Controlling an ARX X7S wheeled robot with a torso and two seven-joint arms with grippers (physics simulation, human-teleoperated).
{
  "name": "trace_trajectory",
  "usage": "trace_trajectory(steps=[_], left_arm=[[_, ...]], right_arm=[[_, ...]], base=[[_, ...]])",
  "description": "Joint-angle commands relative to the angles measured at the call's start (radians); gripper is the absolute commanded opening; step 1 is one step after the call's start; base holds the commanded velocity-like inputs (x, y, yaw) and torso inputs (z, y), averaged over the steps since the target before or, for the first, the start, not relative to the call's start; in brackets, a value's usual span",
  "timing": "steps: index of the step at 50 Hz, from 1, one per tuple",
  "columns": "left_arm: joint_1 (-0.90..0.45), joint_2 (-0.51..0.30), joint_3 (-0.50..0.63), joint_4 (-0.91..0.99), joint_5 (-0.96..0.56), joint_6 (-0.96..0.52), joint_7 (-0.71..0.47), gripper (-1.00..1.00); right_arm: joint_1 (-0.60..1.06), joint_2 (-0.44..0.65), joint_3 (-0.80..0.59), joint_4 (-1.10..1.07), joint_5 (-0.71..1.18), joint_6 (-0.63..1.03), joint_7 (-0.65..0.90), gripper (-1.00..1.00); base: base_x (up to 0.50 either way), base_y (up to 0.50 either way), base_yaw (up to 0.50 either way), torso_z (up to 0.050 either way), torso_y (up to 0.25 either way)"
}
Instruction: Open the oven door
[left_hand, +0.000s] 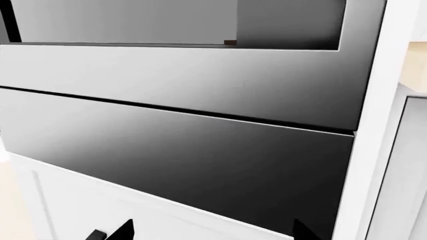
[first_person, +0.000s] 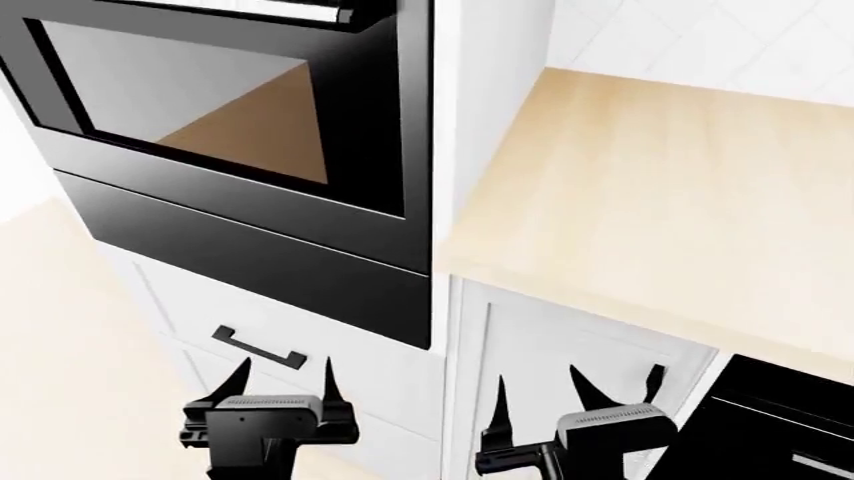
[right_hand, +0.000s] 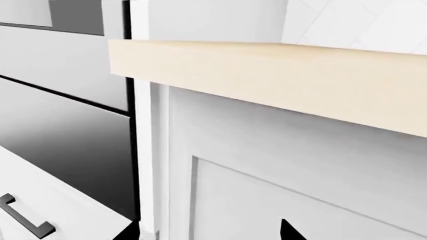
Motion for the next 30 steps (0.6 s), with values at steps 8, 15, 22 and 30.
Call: trace_trajectory(steps=[8,15,22,30], left_arm=[[-0.005,-0.009,0.001,0.006,-0.026,-0.014,-0.010,1.00],[-0.004,-0.012,0.007,0.004,-0.028,-0.010,-0.012,1.00],[-0.004,-0.015,0.012,0.005,-0.029,-0.009,-0.016,1.00],[-0.004,-0.024,0.012,0.028,-0.051,-0.039,-0.015,1.00]], right_arm=[[0.003,0.006,-0.012,0.006,0.007,0.002,0.008,1.00],[0.005,0.007,-0.012,0.010,0.017,0.008,0.010,1.00],[0.008,0.008,-0.015,0.011,0.014,0.026,0.023,1.00],[0.006,0.012,-0.020,0.007,0.020,0.021,0.023,1.00]], base=[[0.00,0.00,0.00,0.000,0.000],[0.00,0.00,0.00,0.000,0.000],[-0.03,-0.01,0.00,0.000,0.000],[-0.01,0.00,0.00,0.000,0.000]])
